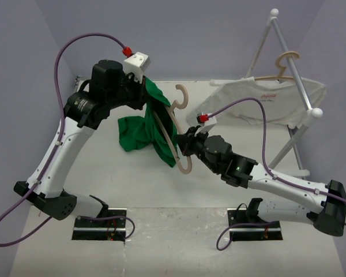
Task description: Place the t-shirt on the hanger
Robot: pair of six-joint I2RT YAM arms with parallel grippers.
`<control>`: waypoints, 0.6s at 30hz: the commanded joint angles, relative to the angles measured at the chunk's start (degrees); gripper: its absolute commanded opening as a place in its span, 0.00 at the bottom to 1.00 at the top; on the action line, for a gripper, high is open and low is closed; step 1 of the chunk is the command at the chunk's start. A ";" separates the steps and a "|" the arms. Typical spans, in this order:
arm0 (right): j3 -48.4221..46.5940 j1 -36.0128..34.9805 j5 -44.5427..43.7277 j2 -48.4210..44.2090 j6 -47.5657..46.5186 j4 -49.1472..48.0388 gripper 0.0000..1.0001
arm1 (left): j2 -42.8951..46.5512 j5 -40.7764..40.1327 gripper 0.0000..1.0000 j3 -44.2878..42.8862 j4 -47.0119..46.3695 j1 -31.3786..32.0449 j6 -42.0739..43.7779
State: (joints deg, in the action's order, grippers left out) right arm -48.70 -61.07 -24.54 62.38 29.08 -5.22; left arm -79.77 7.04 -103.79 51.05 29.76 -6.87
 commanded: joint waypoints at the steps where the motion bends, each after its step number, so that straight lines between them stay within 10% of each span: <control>1: -1.30 0.03 5.23 -4.34 2.34 -0.16 0.00 | -0.74 4.56 0.00 -2.20 -1.98 0.39 -0.37; 18: -0.97 8.59 23.72 -1.33 -12.50 -15.54 0.00 | -3.10 -5.92 0.00 -9.12 10.70 6.83 1.19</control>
State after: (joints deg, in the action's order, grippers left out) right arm -51.40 -53.94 -6.06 61.71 18.21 -9.73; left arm -83.81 4.35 -109.98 57.63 35.63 -6.37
